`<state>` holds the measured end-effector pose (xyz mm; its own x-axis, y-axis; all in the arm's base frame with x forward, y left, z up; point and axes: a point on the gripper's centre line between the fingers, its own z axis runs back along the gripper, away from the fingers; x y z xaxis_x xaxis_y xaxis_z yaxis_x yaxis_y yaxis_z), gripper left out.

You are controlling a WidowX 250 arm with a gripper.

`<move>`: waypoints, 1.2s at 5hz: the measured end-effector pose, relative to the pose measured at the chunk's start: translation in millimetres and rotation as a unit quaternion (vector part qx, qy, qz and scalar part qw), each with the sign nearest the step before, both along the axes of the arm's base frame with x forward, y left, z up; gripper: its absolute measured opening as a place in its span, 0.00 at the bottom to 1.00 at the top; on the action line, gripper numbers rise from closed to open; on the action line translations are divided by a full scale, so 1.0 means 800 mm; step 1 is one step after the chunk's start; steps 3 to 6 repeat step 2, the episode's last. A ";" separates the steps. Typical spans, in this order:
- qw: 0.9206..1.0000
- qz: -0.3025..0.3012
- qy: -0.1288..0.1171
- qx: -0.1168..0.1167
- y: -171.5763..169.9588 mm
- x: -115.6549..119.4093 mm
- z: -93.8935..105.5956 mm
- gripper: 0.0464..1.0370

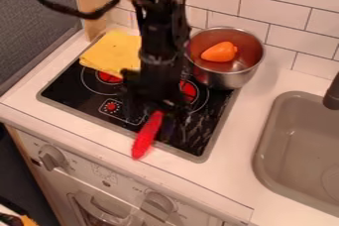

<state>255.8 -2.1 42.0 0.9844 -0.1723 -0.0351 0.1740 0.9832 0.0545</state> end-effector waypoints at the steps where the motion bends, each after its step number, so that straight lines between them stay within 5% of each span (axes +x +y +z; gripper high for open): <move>1: 0.998 -0.019 -0.064 0.016 -0.008 0.001 0.034 0.96; 6: 0.997 -0.020 -0.074 0.006 -0.012 0.000 0.036 0.96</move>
